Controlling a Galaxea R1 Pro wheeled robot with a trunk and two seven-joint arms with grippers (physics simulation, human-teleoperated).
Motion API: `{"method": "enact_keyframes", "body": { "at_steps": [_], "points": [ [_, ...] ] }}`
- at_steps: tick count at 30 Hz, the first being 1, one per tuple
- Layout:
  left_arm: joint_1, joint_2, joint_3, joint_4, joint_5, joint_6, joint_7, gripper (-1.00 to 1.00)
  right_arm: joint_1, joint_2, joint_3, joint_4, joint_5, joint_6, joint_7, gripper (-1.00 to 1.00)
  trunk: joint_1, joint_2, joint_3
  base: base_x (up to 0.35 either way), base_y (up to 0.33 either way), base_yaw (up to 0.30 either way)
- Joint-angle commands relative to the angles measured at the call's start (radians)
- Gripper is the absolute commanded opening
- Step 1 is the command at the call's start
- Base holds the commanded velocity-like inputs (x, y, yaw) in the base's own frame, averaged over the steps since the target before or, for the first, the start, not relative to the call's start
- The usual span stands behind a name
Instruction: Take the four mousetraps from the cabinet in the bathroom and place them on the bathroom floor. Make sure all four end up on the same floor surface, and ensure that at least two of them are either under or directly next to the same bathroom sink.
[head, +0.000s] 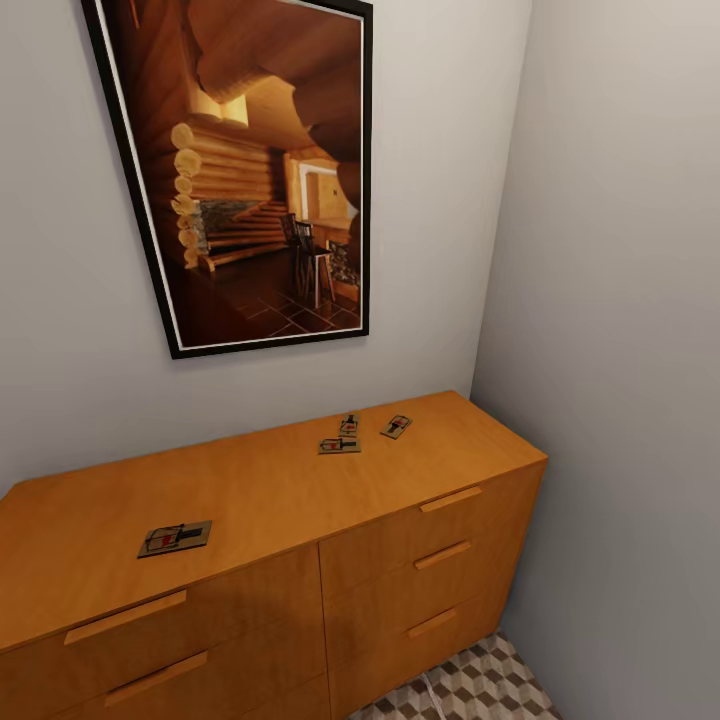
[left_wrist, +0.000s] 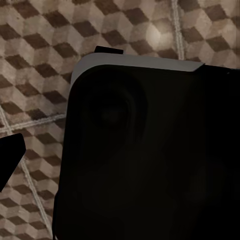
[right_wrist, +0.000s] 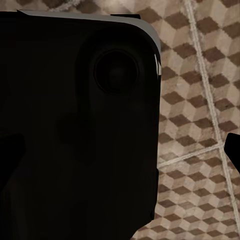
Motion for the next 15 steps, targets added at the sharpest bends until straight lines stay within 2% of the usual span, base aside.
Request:
{"method": "enact_keyframes", "body": {
  "at_steps": [1, 15],
  "points": [
    [0.0, -0.001, 0.0, 0.0, 0.008, -0.003, -0.002, 1.0, 0.0, 0.0, 0.0, 0.0, 0.0, -0.003, 0.0, 1.0, 0.0, 0.0, -0.001, 0.0, 0.0, 0.0],
    [0.0, -0.006, 0.004, 0.0, 0.011, -0.003, -0.004, 1.0, 0.0, 0.001, -0.001, 0.0, -0.001, -0.013, 0.0, 1.0, 0.0, 0.0, -0.001, 0.0, 0.0, 0.0]
  ]
}}
